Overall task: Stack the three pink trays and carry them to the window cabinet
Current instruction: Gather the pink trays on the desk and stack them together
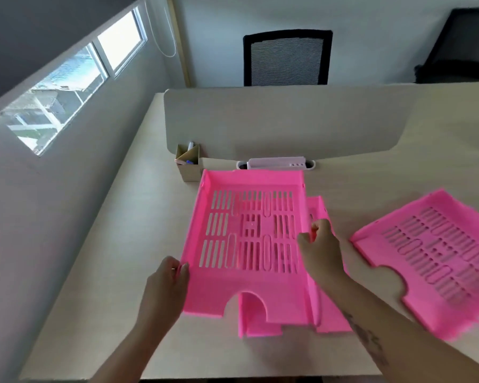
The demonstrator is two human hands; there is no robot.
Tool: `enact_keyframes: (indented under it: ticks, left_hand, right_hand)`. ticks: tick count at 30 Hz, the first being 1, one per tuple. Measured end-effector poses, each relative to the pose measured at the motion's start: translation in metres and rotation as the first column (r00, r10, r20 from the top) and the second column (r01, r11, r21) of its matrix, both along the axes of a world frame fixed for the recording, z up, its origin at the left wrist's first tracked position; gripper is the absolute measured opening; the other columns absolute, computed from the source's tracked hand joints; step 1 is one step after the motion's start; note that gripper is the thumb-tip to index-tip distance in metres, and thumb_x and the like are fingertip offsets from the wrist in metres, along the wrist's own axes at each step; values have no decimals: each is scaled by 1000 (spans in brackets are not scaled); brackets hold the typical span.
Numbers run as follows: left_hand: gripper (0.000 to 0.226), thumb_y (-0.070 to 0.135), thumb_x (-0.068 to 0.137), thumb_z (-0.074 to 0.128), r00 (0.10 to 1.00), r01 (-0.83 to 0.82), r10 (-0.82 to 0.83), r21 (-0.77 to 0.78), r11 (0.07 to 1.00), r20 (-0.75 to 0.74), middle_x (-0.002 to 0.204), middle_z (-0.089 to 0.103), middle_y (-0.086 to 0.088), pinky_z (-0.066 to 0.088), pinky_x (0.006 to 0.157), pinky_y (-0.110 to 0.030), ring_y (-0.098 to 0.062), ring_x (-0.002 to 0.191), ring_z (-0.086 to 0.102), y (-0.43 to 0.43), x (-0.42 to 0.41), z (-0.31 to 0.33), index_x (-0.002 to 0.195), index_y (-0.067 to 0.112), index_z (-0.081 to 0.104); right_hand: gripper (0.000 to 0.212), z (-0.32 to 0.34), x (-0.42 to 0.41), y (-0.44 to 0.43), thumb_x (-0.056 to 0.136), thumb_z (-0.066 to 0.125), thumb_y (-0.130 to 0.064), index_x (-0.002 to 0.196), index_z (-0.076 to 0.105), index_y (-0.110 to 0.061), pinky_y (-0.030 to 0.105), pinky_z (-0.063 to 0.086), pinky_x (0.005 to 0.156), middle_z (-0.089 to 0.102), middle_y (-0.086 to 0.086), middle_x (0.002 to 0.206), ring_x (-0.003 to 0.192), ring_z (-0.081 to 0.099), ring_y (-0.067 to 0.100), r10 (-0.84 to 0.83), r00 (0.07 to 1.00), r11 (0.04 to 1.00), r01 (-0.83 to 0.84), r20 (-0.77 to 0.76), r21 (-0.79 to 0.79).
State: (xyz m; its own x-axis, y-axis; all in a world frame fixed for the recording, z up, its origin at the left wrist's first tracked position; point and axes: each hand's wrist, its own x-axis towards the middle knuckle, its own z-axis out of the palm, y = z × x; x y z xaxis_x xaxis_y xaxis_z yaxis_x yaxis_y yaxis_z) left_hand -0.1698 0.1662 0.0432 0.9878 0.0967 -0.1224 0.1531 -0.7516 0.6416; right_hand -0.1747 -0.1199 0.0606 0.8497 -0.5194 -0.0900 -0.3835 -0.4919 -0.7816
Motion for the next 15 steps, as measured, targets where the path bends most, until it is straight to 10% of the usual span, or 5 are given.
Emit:
enact_keyframes:
  ticks: [7,15]
  left_hand:
    - [24,22,99,44,995,-85,83,-33,996,-62,62,57,-5,30,42,-29,-17,51,52,-105,-51,-20,81,6,46]
    - [25,26,101,36,982,-174,173,-13,985,-74,67,60,-9,45,46,-38,-26,56,59,-136,-77,-30,86,7,44]
  right_hand:
    - [15,-41,-24,-101,97,44,-6,111,40,-12,30,33,40,58,28,77,47,43,19,131,985,991,-130,-114,20]
    - [16,-63,-32,-124,99,42,-6,111,40,-15,12,30,32,57,11,81,47,43,10,226,968,974,-220,-113,59]
